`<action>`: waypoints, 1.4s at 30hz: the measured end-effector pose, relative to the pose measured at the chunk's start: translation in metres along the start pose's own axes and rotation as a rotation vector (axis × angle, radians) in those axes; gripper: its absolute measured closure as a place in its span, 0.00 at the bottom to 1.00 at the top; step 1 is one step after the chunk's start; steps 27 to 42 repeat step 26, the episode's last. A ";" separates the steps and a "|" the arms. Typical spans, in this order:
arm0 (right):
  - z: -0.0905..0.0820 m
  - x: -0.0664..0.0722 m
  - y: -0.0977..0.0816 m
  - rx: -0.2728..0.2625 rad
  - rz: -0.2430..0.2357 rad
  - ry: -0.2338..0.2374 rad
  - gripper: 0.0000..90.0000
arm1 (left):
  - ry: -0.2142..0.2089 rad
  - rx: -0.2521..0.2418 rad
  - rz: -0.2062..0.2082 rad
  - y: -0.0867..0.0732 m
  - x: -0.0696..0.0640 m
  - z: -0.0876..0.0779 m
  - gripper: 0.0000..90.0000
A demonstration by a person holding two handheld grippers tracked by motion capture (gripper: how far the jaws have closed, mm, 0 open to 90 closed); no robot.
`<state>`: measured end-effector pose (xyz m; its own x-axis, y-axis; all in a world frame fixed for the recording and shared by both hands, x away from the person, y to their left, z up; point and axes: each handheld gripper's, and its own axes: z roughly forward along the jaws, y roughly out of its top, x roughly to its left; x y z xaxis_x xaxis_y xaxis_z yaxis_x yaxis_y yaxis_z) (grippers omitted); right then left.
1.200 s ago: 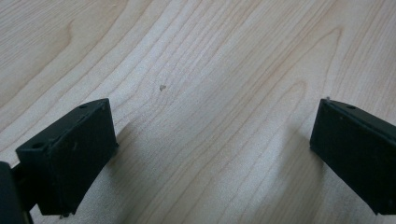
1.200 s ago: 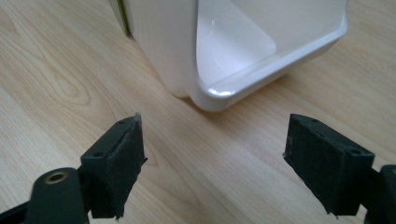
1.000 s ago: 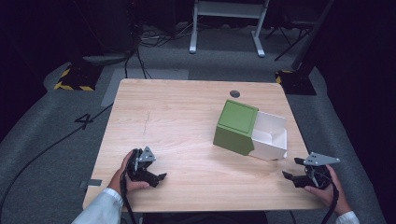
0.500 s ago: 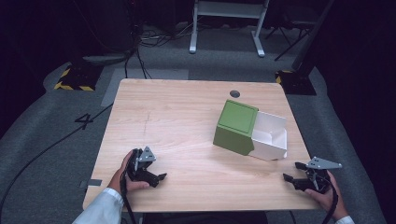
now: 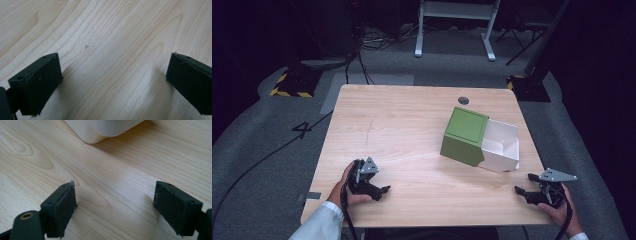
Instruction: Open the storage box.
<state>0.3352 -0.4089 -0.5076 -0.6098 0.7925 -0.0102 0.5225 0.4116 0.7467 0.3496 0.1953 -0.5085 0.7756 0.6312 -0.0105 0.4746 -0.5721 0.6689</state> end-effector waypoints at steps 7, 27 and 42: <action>0.000 0.000 0.000 -0.001 0.002 -0.001 0.20 | 0.001 0.002 -0.003 0.000 0.000 0.000 0.00; 0.001 0.000 0.000 -0.001 0.001 -0.001 0.20 | 0.002 0.005 0.000 0.001 0.001 0.000 0.00; 0.001 0.000 0.000 -0.001 0.001 -0.001 0.20 | 0.002 0.005 0.000 0.001 0.001 0.000 0.00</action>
